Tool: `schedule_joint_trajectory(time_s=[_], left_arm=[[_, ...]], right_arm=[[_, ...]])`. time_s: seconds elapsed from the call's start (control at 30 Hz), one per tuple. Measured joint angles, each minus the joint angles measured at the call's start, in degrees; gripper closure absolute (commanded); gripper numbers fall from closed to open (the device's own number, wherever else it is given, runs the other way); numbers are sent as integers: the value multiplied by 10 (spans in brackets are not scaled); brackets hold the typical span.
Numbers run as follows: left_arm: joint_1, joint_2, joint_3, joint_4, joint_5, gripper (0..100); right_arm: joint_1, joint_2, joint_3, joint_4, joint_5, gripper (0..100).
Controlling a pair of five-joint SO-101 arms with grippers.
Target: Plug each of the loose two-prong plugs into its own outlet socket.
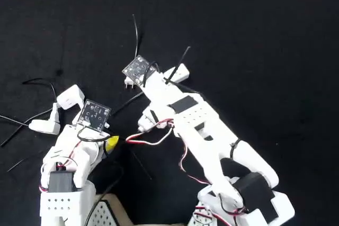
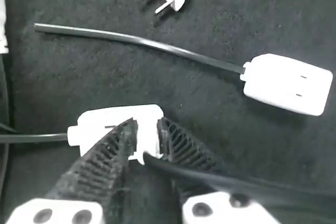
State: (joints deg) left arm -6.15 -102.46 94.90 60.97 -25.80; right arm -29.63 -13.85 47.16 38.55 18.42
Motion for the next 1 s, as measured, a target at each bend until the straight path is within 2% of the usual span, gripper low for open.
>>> schedule_joint_trajectory(time_s=[0.37, 0.47, 0.57, 0.63, 0.77, 1.0], left_arm=[[0, 0, 0, 0, 0, 656], [0, 0, -1, 4, 0, 656], [13, 0, -26, 40, 0, 656], [46, 0, -47, 54, 5, 656], [124, 3, -46, 27, 1, 656], [144, 4, -42, 5, -4, 656]], right_arm=[[1, -11, 85, -108, -17, 983], [1, -11, 83, -103, -19, 904], [0, -1, 52, -30, -19, 714], [1, 1, 11, 42, -18, 632], [6, 1, -86, 185, -31, 669], [30, 1, -210, 394, -46, 833]])
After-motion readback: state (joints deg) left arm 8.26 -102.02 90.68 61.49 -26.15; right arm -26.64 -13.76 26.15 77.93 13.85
